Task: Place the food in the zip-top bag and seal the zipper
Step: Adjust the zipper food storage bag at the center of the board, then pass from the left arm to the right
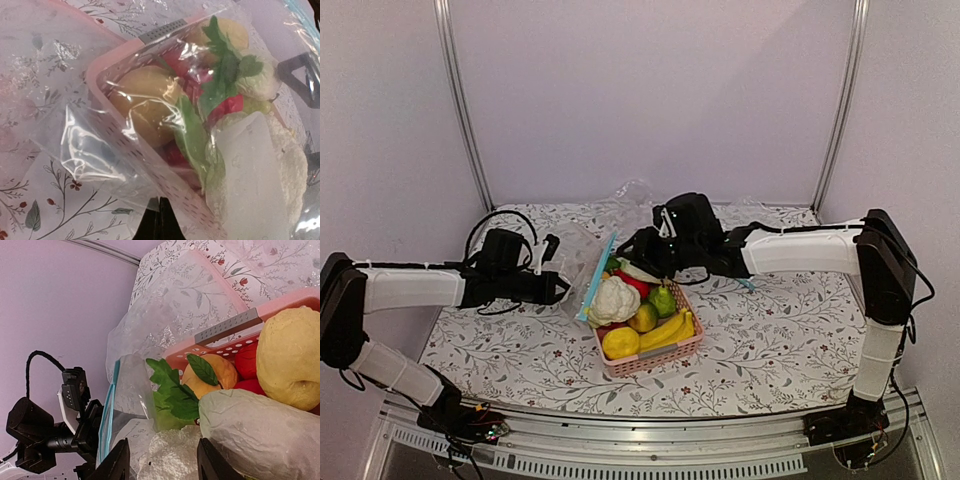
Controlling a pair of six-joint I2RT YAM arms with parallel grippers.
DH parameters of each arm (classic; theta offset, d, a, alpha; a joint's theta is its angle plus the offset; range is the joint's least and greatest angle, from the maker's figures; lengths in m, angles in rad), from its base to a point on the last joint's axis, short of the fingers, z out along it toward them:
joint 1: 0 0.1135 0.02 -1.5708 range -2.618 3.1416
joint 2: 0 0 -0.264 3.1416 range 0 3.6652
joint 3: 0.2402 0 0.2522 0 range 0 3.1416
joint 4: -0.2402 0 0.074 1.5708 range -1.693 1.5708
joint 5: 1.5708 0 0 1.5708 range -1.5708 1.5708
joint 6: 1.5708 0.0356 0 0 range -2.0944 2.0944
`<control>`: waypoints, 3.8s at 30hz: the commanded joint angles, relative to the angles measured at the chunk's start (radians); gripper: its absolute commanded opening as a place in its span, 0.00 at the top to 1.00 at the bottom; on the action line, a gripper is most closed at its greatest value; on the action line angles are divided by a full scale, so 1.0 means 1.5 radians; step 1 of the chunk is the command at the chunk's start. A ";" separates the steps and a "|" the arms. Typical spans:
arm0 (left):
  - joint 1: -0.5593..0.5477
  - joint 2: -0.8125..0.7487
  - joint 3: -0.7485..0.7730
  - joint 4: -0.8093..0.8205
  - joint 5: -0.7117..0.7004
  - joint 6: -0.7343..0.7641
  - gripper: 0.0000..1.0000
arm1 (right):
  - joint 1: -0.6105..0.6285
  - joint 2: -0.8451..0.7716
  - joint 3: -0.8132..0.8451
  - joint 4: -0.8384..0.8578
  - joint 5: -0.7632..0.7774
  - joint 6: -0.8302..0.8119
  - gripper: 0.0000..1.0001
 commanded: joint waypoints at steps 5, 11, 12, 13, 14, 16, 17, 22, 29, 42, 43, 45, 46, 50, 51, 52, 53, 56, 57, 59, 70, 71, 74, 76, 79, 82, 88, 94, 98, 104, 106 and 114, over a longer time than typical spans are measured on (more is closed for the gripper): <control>-0.013 0.008 0.010 0.011 0.001 0.002 1.00 | -0.003 -0.026 0.023 0.026 -0.031 -0.002 0.51; -0.015 0.008 0.012 0.010 -0.001 0.002 1.00 | 0.001 -0.012 0.038 0.025 -0.040 -0.005 0.49; -0.015 0.007 0.012 0.010 -0.001 0.002 1.00 | 0.001 -0.011 0.039 0.024 -0.040 -0.003 0.49; -0.015 0.007 0.013 0.010 -0.001 0.002 1.00 | 0.002 -0.008 0.040 0.024 -0.039 -0.002 0.50; -0.015 0.008 0.013 0.009 -0.001 0.002 1.00 | 0.001 -0.005 0.041 0.024 -0.040 -0.002 0.50; -0.015 0.008 0.014 0.009 -0.001 0.002 1.00 | 0.002 -0.002 0.042 0.025 -0.040 0.001 0.52; -0.016 0.008 0.014 0.009 -0.001 0.002 1.00 | 0.002 -0.001 0.042 0.025 -0.040 0.000 0.53; -0.017 0.008 0.015 0.008 -0.002 0.003 1.00 | 0.002 0.004 0.045 0.025 -0.040 0.001 0.57; -0.018 0.012 0.017 0.007 -0.003 0.004 1.00 | 0.002 0.019 0.056 0.024 -0.047 0.002 0.63; -0.019 0.018 0.020 0.005 -0.005 0.005 1.00 | 0.002 0.029 0.058 0.025 -0.049 0.005 0.72; -0.019 0.019 0.020 0.006 -0.004 0.004 1.00 | 0.002 0.029 0.058 0.025 -0.049 0.006 0.73; -0.019 0.019 0.020 0.005 -0.005 0.005 1.00 | 0.002 0.029 0.058 0.026 -0.048 0.006 0.73; -0.019 0.019 0.020 0.005 -0.006 0.005 1.00 | 0.002 0.030 0.057 0.026 -0.048 0.006 0.74; -0.021 0.019 0.020 0.004 -0.006 0.006 1.00 | 0.002 0.033 0.061 0.025 -0.052 0.006 0.74; -0.020 0.018 0.020 0.005 -0.006 0.006 1.00 | 0.002 0.033 0.062 0.025 -0.054 0.006 0.74; -0.020 0.018 0.020 0.004 -0.007 0.006 1.00 | 0.002 0.034 0.064 0.025 -0.055 0.006 0.74; -0.021 0.018 0.020 0.004 -0.008 0.006 1.00 | 0.002 0.034 0.065 0.026 -0.056 0.006 0.74; -0.022 0.018 0.020 0.004 -0.010 0.006 1.00 | 0.003 0.036 0.069 0.025 -0.057 0.006 0.74; -0.023 0.018 0.020 0.003 -0.011 0.006 1.00 | 0.004 0.038 0.071 0.025 -0.058 0.006 0.74; -0.024 0.018 0.021 0.003 -0.011 0.005 1.00 | 0.003 0.041 0.074 0.025 -0.061 0.006 0.75; -0.027 0.019 0.023 0.000 -0.016 0.008 1.00 | 0.006 0.055 0.085 0.024 -0.066 0.007 0.77; -0.028 0.019 0.023 -0.001 -0.017 0.009 1.00 | 0.005 0.056 0.086 0.025 -0.066 0.007 0.77; -0.028 0.019 0.024 -0.003 -0.018 0.009 1.00 | 0.007 0.060 0.089 0.024 -0.067 0.008 0.77; -0.029 0.019 0.025 -0.004 -0.021 0.011 1.00 | 0.006 0.062 0.091 0.024 -0.069 0.009 0.78; -0.030 0.019 0.025 -0.007 -0.024 0.012 1.00 | 0.008 0.065 0.095 0.025 -0.071 0.009 0.78; -0.033 0.019 0.027 -0.011 -0.032 0.014 1.00 | 0.007 0.067 0.099 0.025 -0.073 0.009 0.78; -0.037 0.020 0.034 -0.014 -0.048 0.016 1.00 | 0.010 0.071 0.107 0.024 -0.080 0.007 0.79; -0.040 0.028 0.044 -0.050 -0.065 0.013 1.00 | 0.015 0.074 0.114 0.022 -0.087 0.000 0.79; -0.040 0.035 0.048 -0.054 -0.071 0.009 1.00 | 0.019 0.077 0.122 0.014 -0.093 -0.008 0.79; -0.040 0.044 0.055 -0.059 -0.074 0.003 1.00 | 0.025 0.086 0.137 0.001 -0.104 -0.019 0.79; -0.040 0.048 0.059 -0.066 -0.081 0.000 1.00 | 0.027 0.089 0.143 -0.004 -0.112 -0.027 0.79; -0.040 0.065 0.069 -0.081 -0.095 -0.014 1.00 | 0.034 0.097 0.152 -0.027 -0.131 -0.056 0.79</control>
